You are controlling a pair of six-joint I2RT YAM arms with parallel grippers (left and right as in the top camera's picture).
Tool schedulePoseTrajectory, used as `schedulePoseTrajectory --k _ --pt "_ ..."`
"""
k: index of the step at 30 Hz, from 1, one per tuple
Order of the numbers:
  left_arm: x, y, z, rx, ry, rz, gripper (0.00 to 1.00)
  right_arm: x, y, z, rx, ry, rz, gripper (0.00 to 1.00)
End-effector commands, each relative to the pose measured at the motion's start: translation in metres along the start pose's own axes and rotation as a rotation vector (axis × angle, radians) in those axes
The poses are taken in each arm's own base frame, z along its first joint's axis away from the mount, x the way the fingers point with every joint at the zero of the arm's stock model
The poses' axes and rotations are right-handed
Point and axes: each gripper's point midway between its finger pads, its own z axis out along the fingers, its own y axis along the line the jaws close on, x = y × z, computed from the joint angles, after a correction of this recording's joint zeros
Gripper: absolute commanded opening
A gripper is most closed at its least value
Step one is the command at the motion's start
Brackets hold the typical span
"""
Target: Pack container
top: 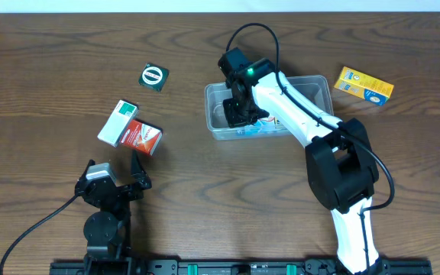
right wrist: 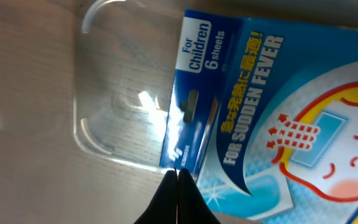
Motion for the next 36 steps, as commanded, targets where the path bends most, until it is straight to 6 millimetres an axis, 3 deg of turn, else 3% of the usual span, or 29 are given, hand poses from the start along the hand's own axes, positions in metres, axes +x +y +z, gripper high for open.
schedulePoseTrajectory --k 1,8,19,26,30,36 --pt "0.017 0.008 0.002 -0.037 0.049 0.024 0.98 0.001 -0.003 0.007 0.012 -0.005 0.007 0.01" --pt "0.017 0.008 0.002 -0.037 0.049 0.024 0.98 -0.008 -0.001 0.009 0.009 -0.044 -0.023 0.01" --pt "0.017 0.008 0.002 -0.037 0.049 0.024 0.98 -0.013 -0.02 0.009 0.115 -0.076 -0.022 0.01" --pt "0.017 0.008 0.002 -0.037 0.049 0.024 0.98 -0.014 -0.022 0.009 0.125 -0.079 -0.028 0.01" --pt "0.017 0.008 0.002 -0.037 0.049 0.024 0.98 -0.014 -0.022 0.009 0.126 -0.078 -0.028 0.18" --pt "0.017 0.008 0.002 -0.037 0.049 0.024 0.98 -0.013 -0.024 0.009 0.14 -0.075 -0.043 0.19"
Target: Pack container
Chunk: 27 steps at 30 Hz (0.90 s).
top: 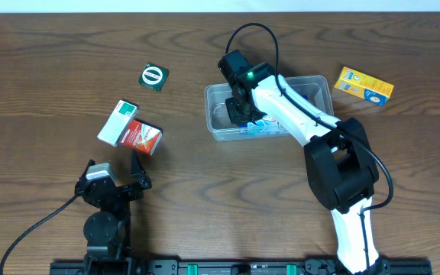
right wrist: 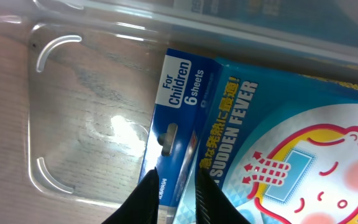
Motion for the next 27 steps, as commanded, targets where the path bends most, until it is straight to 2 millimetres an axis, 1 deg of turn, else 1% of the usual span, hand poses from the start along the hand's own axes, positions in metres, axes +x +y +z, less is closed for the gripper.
schedulePoseTrajectory --k 1,6,11,17,20,24,27 --pt "0.017 0.008 0.002 -0.037 0.049 0.024 0.98 0.003 -0.007 0.003 0.04 0.006 -0.017 0.19" --pt "0.017 0.008 0.002 -0.037 0.049 0.024 0.98 0.004 -0.01 0.003 0.059 0.008 -0.033 0.18" --pt "0.017 0.008 0.002 -0.037 0.049 0.024 0.98 0.004 -0.022 0.002 0.122 0.007 -0.039 0.18" --pt "0.017 0.008 0.002 -0.037 0.049 0.024 0.98 0.004 -0.026 0.002 0.145 0.004 -0.059 0.2" --pt "0.017 0.008 0.002 -0.037 0.049 0.024 0.98 0.005 -0.02 0.002 0.116 0.011 -0.079 0.2" --pt "0.017 0.008 0.002 -0.037 0.049 0.024 0.98 0.004 0.002 0.003 -0.002 0.011 -0.129 0.2" --pt "0.017 0.008 0.002 -0.037 0.049 0.024 0.98 0.003 0.008 0.003 -0.036 0.009 -0.143 0.2"
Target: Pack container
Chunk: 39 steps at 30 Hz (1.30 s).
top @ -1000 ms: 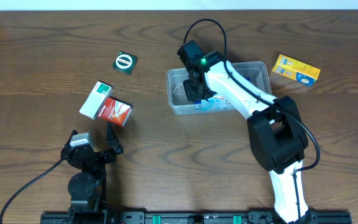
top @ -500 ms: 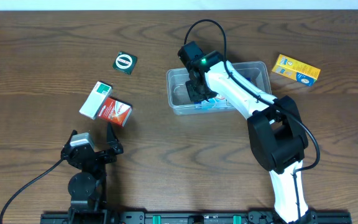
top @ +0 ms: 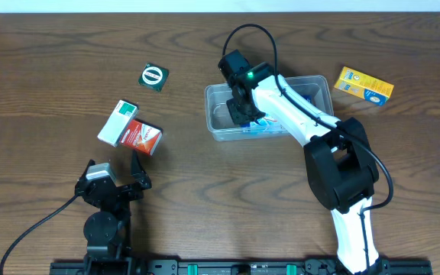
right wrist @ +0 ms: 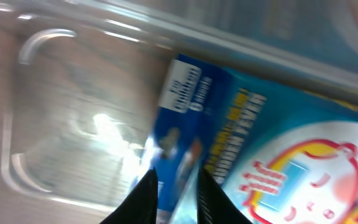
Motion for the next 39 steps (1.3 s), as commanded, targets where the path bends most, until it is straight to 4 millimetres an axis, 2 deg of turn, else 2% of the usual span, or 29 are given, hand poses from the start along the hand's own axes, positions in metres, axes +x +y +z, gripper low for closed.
schedulePoseTrajectory --k 1,5,15,21,26,30,33,36,39 --pt "0.017 0.008 0.002 -0.037 0.049 0.024 0.98 0.005 0.012 0.003 -0.059 0.018 -0.053 0.2" --pt "0.017 0.008 0.002 -0.037 0.049 0.024 0.98 0.006 0.01 0.003 -0.049 0.022 -0.057 0.2" --pt "0.017 0.008 0.002 -0.037 0.049 0.024 0.98 0.01 -0.014 0.002 0.082 0.036 -0.076 0.23" --pt "0.017 0.008 0.002 -0.037 0.049 0.024 0.98 0.009 -0.013 0.002 0.075 0.032 -0.091 0.21" --pt "0.017 0.008 0.002 -0.037 0.049 0.024 0.98 -0.001 0.006 -0.005 -0.028 0.007 -0.106 0.2" --pt "0.017 0.008 0.002 -0.037 0.049 0.024 0.98 -0.016 0.022 -0.032 -0.117 -0.028 -0.124 0.21" --pt "0.017 0.008 0.002 -0.037 0.049 0.024 0.98 -0.029 0.032 -0.065 -0.187 -0.066 -0.139 0.23" --pt "0.017 0.008 0.002 -0.037 0.049 0.024 0.98 -0.043 0.026 -0.099 -0.188 -0.123 -0.131 0.26" --pt "0.017 0.008 0.002 -0.037 0.049 0.024 0.98 -0.057 0.003 -0.131 -0.144 -0.188 -0.101 0.28"
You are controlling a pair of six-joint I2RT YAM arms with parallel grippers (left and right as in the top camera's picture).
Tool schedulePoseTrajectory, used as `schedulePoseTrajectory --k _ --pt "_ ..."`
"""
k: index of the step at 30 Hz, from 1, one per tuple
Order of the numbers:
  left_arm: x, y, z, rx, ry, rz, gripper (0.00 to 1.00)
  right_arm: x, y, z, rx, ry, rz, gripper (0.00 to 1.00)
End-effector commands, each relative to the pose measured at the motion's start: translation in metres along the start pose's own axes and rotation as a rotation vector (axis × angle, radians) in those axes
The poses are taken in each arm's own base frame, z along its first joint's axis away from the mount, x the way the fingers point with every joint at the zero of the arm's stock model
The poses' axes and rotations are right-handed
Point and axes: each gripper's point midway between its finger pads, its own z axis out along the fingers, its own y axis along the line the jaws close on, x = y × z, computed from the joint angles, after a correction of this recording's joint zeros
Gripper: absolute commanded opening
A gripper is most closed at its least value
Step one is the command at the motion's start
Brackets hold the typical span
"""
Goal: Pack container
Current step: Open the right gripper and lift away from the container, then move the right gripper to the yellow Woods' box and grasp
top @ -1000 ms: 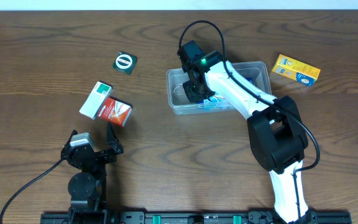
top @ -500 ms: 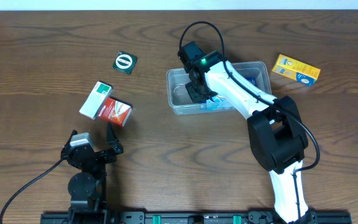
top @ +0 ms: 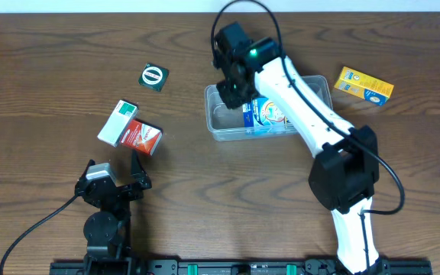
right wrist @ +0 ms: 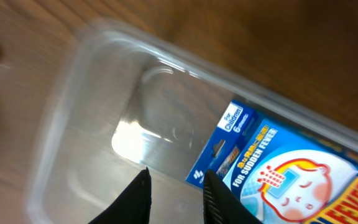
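Note:
A clear plastic container [top: 315, 88] sits at the table's middle right, with the blue fever-patch box [top: 269, 114] lying flat in its right part. In the right wrist view the box [right wrist: 291, 180] lies low right and the container's bare floor [right wrist: 135, 137] shows left of it. My right gripper [top: 232, 88] hovers over the container's left end. Seen from the wrist, that gripper [right wrist: 176, 190] is open with nothing between its fingers, above the box's left edge. My left gripper [top: 119, 182] rests near the front left, fingers spread, far from everything.
A yellow box [top: 363, 84] lies right of the container. To the left are a green square packet with a round mark [top: 153, 76], a white-and-green box [top: 118, 122] and a red box [top: 141, 136] touching it.
My right gripper has risen from low inside the container to above its left end, and its fingers stand wider apart. The blue box stays lying in the container.
At first my right gripper was shut on the blue box's edge, low in the container. Later its fingers stood slightly apart astride that edge, and stayed so. Now the gripper is higher and open, with the box left in the container. The left arm never moved.

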Motion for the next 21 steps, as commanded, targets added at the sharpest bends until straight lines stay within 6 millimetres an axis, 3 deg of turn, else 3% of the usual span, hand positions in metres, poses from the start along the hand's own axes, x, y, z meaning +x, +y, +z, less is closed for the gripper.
schedulePoseTrajectory --k 1,6,13,21 --pt "0.017 0.008 0.002 -0.037 0.049 0.024 0.98 -0.021 -0.022 -0.05 0.038 -0.114 0.016 0.29" --pt "0.017 0.008 0.002 -0.037 0.049 0.024 0.98 -0.017 -0.093 -0.085 0.201 -0.139 0.121 0.39" --pt "0.017 0.008 0.002 -0.037 0.049 0.024 0.98 0.03 -0.197 -0.106 0.274 -0.057 0.404 0.45" --pt "0.017 0.008 0.002 -0.037 0.049 0.024 0.98 0.079 -0.27 -0.12 0.246 -0.016 0.665 0.47"
